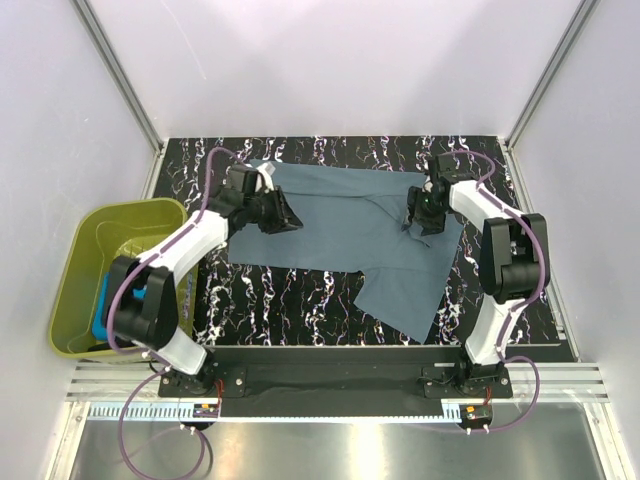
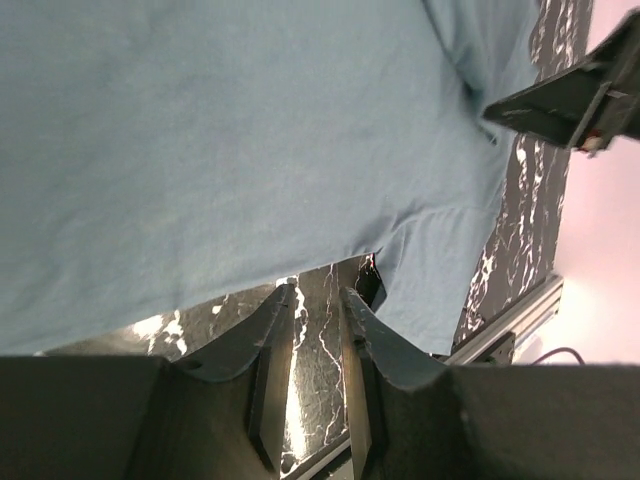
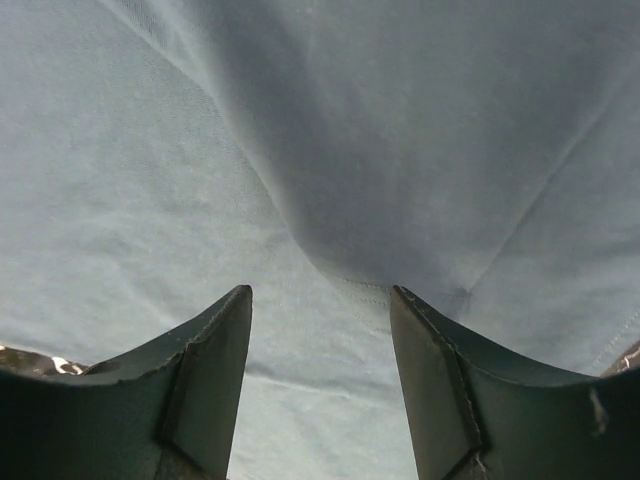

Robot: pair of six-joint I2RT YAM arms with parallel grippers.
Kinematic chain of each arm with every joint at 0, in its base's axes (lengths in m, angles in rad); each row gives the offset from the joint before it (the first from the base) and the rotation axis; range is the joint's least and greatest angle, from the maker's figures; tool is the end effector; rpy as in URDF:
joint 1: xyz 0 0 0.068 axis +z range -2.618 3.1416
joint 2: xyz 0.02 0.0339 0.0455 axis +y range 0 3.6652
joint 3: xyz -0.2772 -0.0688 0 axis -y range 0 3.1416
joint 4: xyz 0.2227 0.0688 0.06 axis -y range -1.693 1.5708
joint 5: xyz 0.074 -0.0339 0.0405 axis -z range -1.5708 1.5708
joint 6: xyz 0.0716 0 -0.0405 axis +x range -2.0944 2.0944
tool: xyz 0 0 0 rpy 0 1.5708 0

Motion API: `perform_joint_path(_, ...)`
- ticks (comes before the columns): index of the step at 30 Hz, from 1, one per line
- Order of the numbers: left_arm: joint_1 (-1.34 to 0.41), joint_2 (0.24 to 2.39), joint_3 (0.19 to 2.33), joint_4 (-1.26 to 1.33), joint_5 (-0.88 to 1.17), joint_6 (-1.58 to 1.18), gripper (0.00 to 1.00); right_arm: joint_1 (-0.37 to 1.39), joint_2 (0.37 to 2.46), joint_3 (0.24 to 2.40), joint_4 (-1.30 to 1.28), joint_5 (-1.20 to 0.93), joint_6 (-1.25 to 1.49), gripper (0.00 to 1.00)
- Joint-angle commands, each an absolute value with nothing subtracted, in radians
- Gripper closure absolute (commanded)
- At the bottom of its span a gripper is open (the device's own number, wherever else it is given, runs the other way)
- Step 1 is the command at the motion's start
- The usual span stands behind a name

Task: Fold and stack the t-shirts
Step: Fold the tshirt

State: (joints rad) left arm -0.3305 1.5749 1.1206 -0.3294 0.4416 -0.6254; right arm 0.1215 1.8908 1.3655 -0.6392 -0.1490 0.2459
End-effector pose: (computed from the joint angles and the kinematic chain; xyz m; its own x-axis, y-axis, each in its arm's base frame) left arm 0.3172 -0.1412 0.2490 -0.8807 -0.2574 -0.3976 0.0791 0.7478 -0.6593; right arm 0.3830 0.0575 0.1838 -0.9277 0.1292 -0.3501 0.0492 0.9723 0.2285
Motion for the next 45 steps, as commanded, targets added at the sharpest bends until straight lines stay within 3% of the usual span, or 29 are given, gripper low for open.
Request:
perform_joint_path(1, -0.272, 1.502, 1.101, -0.336, 0.414, -0.607, 0.71, 0.144, 1.913, 1.416, -0.604, -0.092, 0.201, 0.36)
perform_joint_path(7, -0.153, 1.528, 1.144, -0.365, 0.486, -0.583, 0.71, 0.152, 1.95, 1.451, -0.618, 0.035, 0.187, 0.4)
perform_joint_path(10, -0.138, 1.532, 1.161, -0.38, 0.482, -0.571, 0.71, 0.152, 1.968, 1.473, -0.62, 0.113, 0.187, 0.53)
perform_joint_path(11, -0.135, 1.534, 1.163, -0.383, 0.483, -0.569, 0.71, 0.152, 1.973, 1.479, -0.617, 0.145, 0.19, 0.62)
perform_joint_path(14, -0.126, 1.543, 1.167, -0.387, 0.477, -0.568, 0.71, 0.152, 1.993, 1.512, -0.611, 0.202, 0.204, 0.78)
perform_joint_path(19, -0.095, 1.565, 1.187, -0.403, 0.433, -0.568, 0.71, 0.15, 2.029, 1.618, -0.612, 0.242, 0.193, 0.82)
perform_joint_path(34, -0.038, 1.565, 1.141, -0.417, 0.465, -0.572, 0.72, 0.089, 2.379, 2.185, -0.612, 0.213, 0.107, 0.79)
perform_joint_path(41, -0.04, 1.546, 1.129, -0.436, 0.469, -0.56, 0.72, 0.061, 2.448, 2.282, -0.632, 0.213, 0.137, 0.77)
perform_joint_path(44, -0.038, 1.551, 1.137, -0.439, 0.463, -0.557, 0.72, 0.055, 2.473, 2.368, -0.702, 0.149, 0.153, 0.56)
perform_joint_path(45, -0.038, 1.555, 1.147, -0.437, 0.456, -0.557, 0.71, 0.055, 2.468, 2.393, -0.766, 0.115, 0.17, 0.41)
